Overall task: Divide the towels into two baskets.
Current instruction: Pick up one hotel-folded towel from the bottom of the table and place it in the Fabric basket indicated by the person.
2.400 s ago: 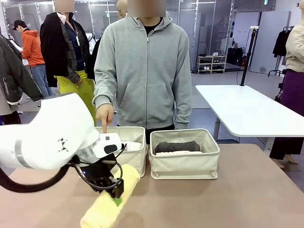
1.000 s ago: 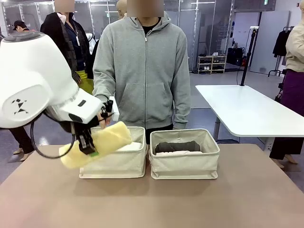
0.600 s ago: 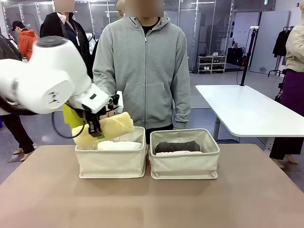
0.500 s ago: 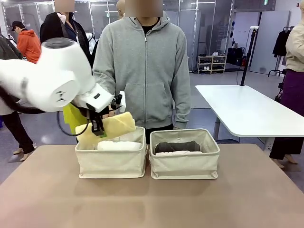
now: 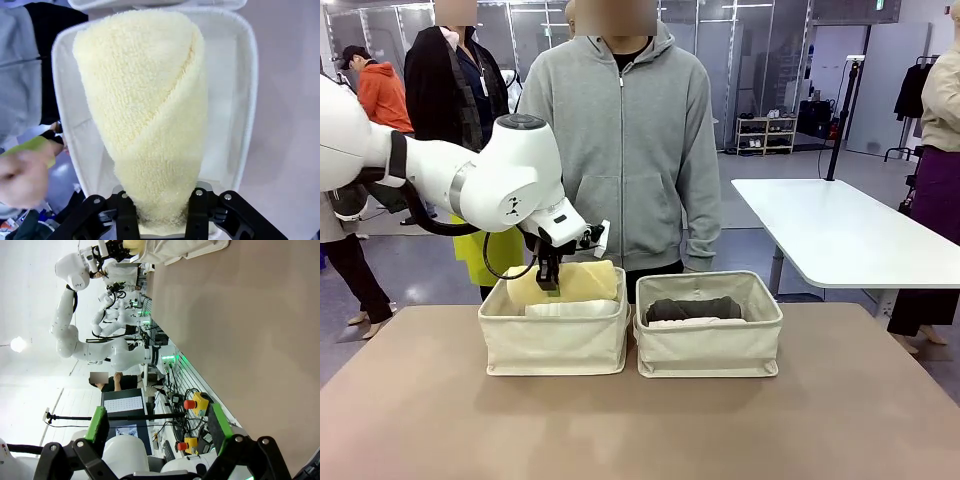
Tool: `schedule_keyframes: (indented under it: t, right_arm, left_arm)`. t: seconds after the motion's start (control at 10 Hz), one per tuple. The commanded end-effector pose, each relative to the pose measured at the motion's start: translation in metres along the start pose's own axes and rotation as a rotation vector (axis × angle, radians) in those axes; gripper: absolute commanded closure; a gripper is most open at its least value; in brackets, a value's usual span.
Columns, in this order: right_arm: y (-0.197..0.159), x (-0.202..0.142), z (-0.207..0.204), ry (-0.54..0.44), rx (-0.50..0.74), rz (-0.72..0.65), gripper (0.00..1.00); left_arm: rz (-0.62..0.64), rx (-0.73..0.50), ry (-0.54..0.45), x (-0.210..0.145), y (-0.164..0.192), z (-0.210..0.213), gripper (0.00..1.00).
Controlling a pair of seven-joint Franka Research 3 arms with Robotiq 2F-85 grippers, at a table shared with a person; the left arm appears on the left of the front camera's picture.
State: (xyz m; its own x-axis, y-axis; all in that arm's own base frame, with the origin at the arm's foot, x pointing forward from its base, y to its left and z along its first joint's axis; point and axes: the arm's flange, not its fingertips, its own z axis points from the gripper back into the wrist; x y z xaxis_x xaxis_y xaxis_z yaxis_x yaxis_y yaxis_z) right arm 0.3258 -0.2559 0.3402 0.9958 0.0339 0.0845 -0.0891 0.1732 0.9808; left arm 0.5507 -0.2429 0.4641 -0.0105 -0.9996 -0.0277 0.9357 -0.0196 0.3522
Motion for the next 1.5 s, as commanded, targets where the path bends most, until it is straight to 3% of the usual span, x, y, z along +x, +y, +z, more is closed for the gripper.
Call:
schedule_keyframes:
  t: [0.0, 0.3, 0.4, 0.8, 0.9, 1.4]
  right_arm:
    - [0.002, -0.002, -0.002, -0.002, -0.011, 0.000, 0.00]
    - [0.002, -0.002, -0.002, -0.002, -0.011, 0.000, 0.00]
    - [0.002, -0.002, -0.002, -0.002, -0.011, 0.000, 0.00]
    - [0.002, -0.002, -0.002, -0.002, -0.011, 0.000, 0.00]
    - [0.002, -0.002, -0.002, -0.002, -0.011, 0.000, 0.00]
    - [0.002, -0.002, -0.002, -0.002, -0.011, 0.000, 0.00]
  left_arm:
    - [-0.008, -0.023, 0.057, -0.005, 0.014, -0.009, 0.63]
    - [0.018, -0.049, 0.055, -0.012, 0.018, -0.027, 0.04]
    - [0.019, -0.048, 0.051, -0.014, 0.016, -0.028, 0.00]
    - [0.075, 0.001, 0.032, -0.021, -0.005, -0.015, 0.00]
    - [0.015, -0.041, 0.038, -0.013, 0.012, -0.027, 0.00]
    - [0.015, -0.041, 0.038, -0.013, 0.012, -0.027, 0.00]
